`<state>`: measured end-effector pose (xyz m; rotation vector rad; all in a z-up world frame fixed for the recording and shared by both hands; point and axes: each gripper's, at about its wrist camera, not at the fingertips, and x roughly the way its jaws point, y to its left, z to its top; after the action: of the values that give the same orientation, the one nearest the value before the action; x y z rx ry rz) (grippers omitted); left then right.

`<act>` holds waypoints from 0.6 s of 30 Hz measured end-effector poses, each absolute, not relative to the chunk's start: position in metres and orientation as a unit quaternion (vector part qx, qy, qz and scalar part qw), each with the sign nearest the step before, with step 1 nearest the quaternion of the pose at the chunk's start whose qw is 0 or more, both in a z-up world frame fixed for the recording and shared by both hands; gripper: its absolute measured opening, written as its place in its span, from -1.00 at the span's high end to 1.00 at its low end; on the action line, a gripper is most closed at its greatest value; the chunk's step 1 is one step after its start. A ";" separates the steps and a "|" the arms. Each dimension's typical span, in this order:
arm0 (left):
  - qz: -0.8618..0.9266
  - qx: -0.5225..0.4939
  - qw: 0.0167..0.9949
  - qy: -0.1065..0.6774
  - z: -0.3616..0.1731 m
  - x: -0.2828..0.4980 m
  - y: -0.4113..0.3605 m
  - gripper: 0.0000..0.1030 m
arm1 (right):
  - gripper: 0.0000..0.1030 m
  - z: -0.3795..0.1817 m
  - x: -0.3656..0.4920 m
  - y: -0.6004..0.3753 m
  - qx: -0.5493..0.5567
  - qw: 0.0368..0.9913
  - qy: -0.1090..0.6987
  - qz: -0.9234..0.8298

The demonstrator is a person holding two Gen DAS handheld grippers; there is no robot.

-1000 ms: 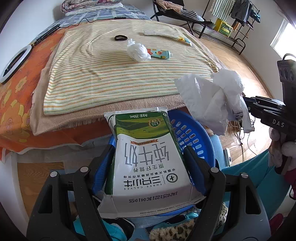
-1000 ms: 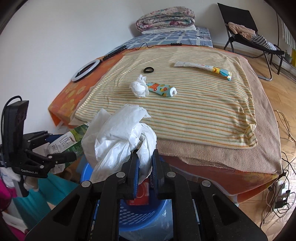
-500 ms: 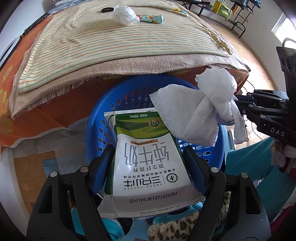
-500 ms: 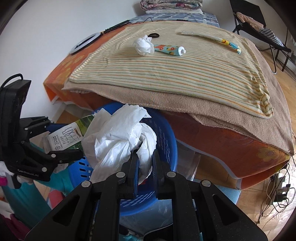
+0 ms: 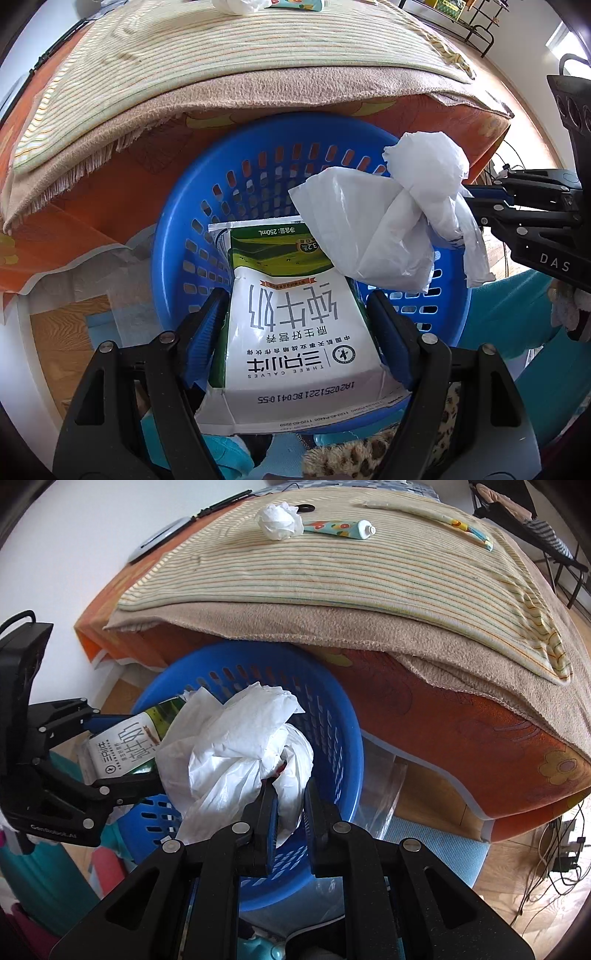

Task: Collect trash
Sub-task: 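Open both tools to drop the carton and tissues into the basket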

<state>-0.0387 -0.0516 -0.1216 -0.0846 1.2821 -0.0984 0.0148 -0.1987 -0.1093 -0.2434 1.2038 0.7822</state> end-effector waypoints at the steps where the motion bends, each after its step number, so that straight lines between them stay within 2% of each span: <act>1: -0.046 -0.037 0.799 0.599 -0.123 -0.038 -0.052 -0.53 | 0.78 -0.111 0.015 -0.199 -0.112 0.745 0.552 0.357; 7: -0.049 -0.033 0.790 0.610 -0.131 -0.036 -0.055 -0.54 | 0.70 -0.119 0.015 -0.191 -0.121 0.736 0.562 0.358; 8: -0.050 -0.033 0.790 0.610 -0.132 -0.035 -0.055 -0.54 | 0.59 -0.122 0.015 -0.190 -0.123 0.733 0.566 0.356; 11: -0.053 -0.033 0.789 0.612 -0.133 -0.036 -0.055 -0.54 | 0.08 -0.126 0.014 -0.186 -0.124 0.727 0.574 0.356; 18: -0.051 -0.032 0.789 0.612 -0.134 -0.036 -0.052 -0.54 | 0.06 -0.125 0.011 -0.181 -0.128 0.728 0.569 0.360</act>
<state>-0.0359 -0.0519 -0.1345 -0.0693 1.3184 -0.1095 0.0114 -0.1815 -0.1253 -0.2823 1.2546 0.7928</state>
